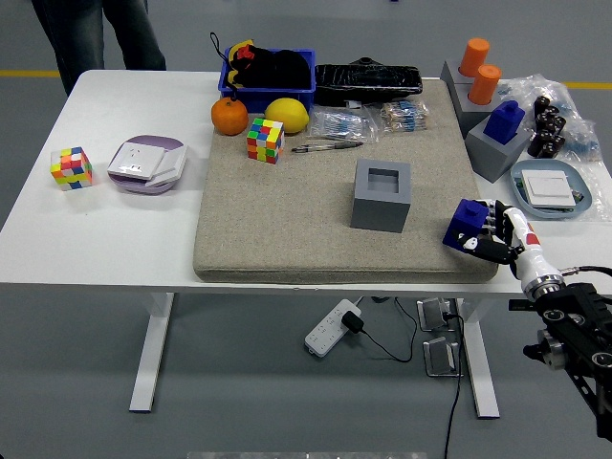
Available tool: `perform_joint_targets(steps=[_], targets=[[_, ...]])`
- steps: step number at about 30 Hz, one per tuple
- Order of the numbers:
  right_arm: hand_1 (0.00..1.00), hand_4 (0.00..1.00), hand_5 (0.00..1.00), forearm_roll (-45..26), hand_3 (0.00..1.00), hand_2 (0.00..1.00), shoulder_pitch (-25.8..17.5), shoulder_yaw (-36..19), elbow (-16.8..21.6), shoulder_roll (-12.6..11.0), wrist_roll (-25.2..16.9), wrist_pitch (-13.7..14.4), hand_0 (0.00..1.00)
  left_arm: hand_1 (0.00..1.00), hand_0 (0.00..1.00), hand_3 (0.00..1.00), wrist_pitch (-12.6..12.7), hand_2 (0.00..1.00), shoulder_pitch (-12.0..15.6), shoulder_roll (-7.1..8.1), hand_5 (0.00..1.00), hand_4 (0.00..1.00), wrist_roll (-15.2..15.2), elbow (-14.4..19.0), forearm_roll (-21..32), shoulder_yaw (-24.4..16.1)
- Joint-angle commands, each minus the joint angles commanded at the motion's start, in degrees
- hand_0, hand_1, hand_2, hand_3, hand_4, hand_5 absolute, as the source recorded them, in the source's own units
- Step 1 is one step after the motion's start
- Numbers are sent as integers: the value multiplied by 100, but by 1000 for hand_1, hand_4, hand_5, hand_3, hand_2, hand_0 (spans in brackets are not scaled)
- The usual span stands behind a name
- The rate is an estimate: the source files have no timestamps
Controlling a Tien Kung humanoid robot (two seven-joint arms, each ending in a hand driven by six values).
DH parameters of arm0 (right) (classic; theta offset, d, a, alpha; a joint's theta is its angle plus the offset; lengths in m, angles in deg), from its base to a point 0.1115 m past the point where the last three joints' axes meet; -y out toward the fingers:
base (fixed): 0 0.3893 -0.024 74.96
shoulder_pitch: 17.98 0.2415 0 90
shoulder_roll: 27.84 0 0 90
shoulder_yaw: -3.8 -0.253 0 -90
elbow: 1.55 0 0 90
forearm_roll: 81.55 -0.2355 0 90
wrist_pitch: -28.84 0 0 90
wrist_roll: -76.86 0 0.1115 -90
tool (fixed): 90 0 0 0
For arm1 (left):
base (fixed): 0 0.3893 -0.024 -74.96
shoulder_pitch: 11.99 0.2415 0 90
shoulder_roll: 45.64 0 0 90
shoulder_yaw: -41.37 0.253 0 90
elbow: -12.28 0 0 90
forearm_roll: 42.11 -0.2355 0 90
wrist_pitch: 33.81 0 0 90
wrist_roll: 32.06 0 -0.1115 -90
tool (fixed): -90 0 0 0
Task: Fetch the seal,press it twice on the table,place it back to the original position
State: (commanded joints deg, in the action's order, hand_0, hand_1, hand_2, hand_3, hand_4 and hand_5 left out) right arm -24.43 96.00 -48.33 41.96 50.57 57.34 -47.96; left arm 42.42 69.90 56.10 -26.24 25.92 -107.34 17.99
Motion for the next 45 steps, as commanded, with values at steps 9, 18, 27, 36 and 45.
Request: perform_joint_targets(steps=[9, 18, 27, 36, 45], targets=[[343, 619, 2, 187, 358, 355, 61, -299, 645, -193, 87, 43, 531, 787, 822, 813, 4, 751, -13, 17, 349, 710, -3, -5, -4, -15], [342, 620, 2, 358, 359, 354, 250, -366, 1501, -378, 261, 1, 530, 787, 822, 813, -12, 752, -20, 22, 350, 710, 1, -5, 13, -9], [342, 618, 2, 198, 353, 353, 619, 30, 1231, -172, 358, -188, 526, 788, 822, 812, -27, 752, -22, 12, 350, 710, 7, -4, 37, 20], [342, 619, 2, -94, 354, 354, 1131, 465, 754, 14, 374, -343, 528, 788, 822, 813, -24, 752, -48, 32, 349, 710, -5, -2, 48, 49], [343, 620, 2, -330, 356, 353, 1462, 822, 372, 247, 352, -441, 529, 788, 822, 813, -42, 751, -74, 35, 350, 711, 5, 4, 80, 128]])
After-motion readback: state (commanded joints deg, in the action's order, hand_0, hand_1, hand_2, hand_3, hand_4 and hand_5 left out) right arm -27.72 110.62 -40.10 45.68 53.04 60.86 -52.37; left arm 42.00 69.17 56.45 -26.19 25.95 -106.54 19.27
